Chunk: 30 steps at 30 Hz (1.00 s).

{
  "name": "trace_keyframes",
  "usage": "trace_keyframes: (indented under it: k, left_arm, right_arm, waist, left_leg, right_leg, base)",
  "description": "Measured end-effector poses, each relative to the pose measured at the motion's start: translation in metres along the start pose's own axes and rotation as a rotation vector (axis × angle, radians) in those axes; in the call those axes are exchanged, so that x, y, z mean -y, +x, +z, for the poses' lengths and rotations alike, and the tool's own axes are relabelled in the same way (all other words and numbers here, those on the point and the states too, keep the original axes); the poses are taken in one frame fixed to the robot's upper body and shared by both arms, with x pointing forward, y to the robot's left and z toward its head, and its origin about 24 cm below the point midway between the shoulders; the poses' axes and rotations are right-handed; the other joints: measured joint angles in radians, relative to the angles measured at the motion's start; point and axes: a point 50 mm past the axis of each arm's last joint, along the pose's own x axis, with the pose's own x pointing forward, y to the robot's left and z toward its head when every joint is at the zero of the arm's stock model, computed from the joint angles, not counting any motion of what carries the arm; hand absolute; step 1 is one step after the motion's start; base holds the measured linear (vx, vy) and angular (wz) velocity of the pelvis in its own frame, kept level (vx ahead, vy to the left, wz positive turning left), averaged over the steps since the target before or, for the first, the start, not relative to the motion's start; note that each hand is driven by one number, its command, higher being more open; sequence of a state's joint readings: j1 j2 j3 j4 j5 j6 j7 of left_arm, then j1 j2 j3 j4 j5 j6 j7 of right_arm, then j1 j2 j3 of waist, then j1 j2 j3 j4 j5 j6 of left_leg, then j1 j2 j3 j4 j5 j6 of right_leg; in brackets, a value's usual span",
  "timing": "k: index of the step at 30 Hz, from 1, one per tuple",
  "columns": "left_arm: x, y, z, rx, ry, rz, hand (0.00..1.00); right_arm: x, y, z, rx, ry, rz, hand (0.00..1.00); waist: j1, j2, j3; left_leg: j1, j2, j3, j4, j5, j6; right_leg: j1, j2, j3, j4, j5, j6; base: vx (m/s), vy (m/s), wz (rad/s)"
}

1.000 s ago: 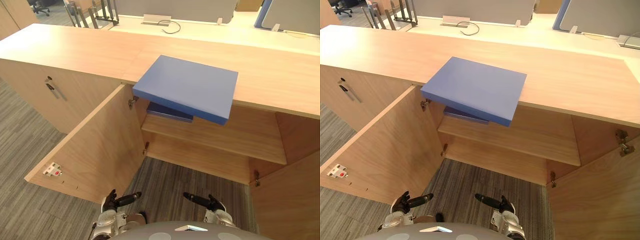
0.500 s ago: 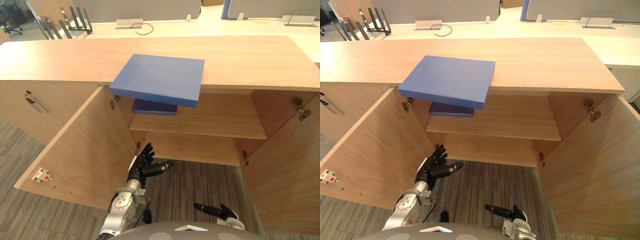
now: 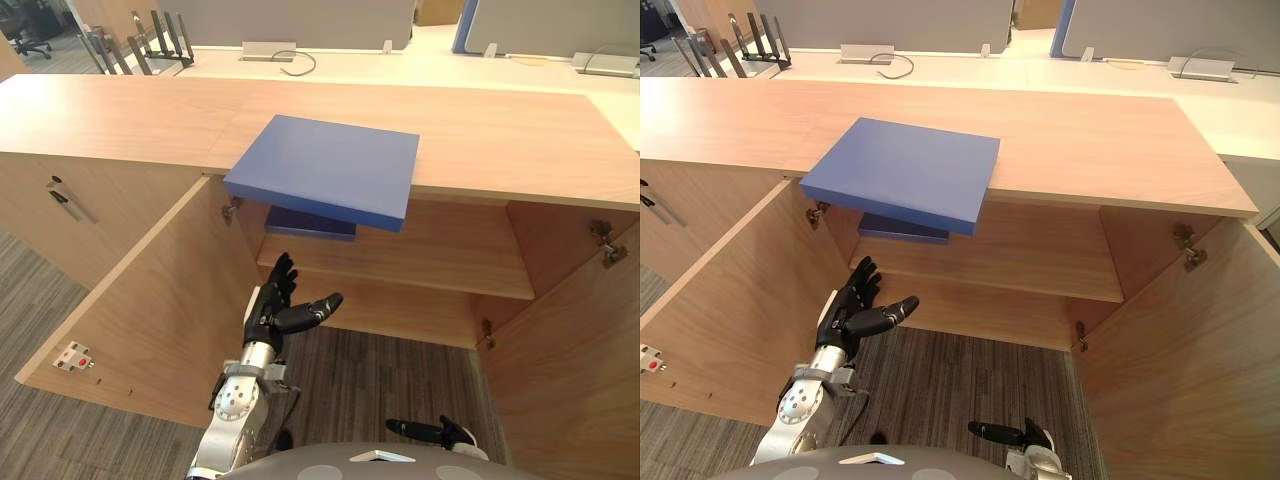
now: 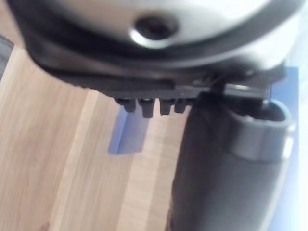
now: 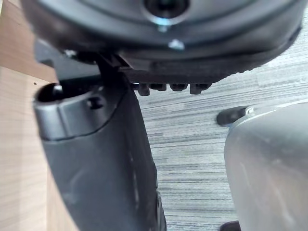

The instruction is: Walk over to the cabinet, pick up the folder, carry it to the office cabinet, place the folder inside the office cabinet, then close the office cabinet door

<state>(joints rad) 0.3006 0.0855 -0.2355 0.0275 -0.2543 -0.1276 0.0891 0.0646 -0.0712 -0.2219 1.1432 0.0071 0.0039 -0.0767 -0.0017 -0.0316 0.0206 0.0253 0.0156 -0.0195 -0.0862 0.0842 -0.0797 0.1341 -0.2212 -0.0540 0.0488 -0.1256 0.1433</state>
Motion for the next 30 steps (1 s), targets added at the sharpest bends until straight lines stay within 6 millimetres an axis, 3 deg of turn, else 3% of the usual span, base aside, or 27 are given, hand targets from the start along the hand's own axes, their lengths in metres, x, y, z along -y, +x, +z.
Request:
trace_keyframes:
  k: [6, 11, 14, 18, 25, 30]
  left_arm:
    - [-0.015, -0.005, 0.014, 0.07, 0.059, 0.164, 1.0]
    - [-0.011, -0.006, 0.035, 0.174, 0.055, 0.25, 1.0]
    - [-0.007, -0.011, 0.055, 0.263, 0.036, 0.271, 1.0]
    - [-0.002, -0.017, 0.087, 0.427, 0.159, 0.321, 1.0]
    - [0.023, -0.003, 0.127, 0.693, 0.427, 0.314, 1.0]
    - [0.055, 0.007, 0.162, 0.943, 0.625, 0.194, 1.0]
  right_arm:
    - [0.0, -0.001, -0.004, 0.0, -0.008, -0.006, 1.0]
    - [0.009, -0.003, -0.016, -0.025, -0.021, -0.033, 1.0]
    - [0.01, -0.004, -0.027, -0.066, -0.026, -0.036, 1.0]
    - [0.008, -0.007, -0.042, -0.12, -0.033, -0.032, 1.0]
    - [0.01, -0.008, -0.045, -0.12, -0.043, -0.041, 1.0]
    - [0.014, -0.007, -0.04, -0.108, -0.059, -0.045, 1.0]
  waist:
    - [0.013, -0.006, 0.001]
    - [0.025, -0.01, -0.013]
    - [0.024, -0.018, -0.021]
    - [0.024, -0.041, -0.036]
    - [0.022, -0.031, -0.047]
    - [0.0, -0.008, -0.055]
  left_leg:
    - [-0.002, -0.002, -0.021, -0.004, 0.006, 0.003]
    - [-0.017, -0.005, -0.057, -0.005, 0.025, 0.002]
    - [-0.033, -0.005, -0.072, -0.004, 0.034, -0.003]
    - [-0.047, -0.003, -0.072, -0.004, 0.046, -0.003]
    - [-0.044, 0.008, -0.05, -0.003, 0.052, -0.004]
    - [-0.033, 0.027, -0.022, -0.004, 0.041, -0.016]
  right_leg:
    - [0.007, -0.001, -0.02, 0.0, -0.007, -0.003]
    - [0.012, 0.003, -0.053, 0.003, -0.023, 0.001]
    - [0.004, 0.006, -0.054, 0.004, -0.021, 0.004]
    - [-0.007, 0.008, -0.052, 0.001, -0.008, 0.012]
    - [-0.011, 0.017, -0.035, 0.0, 0.005, 0.011]
    - [-0.024, 0.033, 0.003, 0.0, 0.009, 0.003]
  base:
    - [-0.13, -0.001, 0.05]
    - [-0.11, -0.014, 0.24]
    - [-0.03, -0.007, 0.12]
    - [0.01, -0.006, 0.01]
    - [-0.02, -0.006, -0.07]
    - [-0.06, 0.0, -0.18]
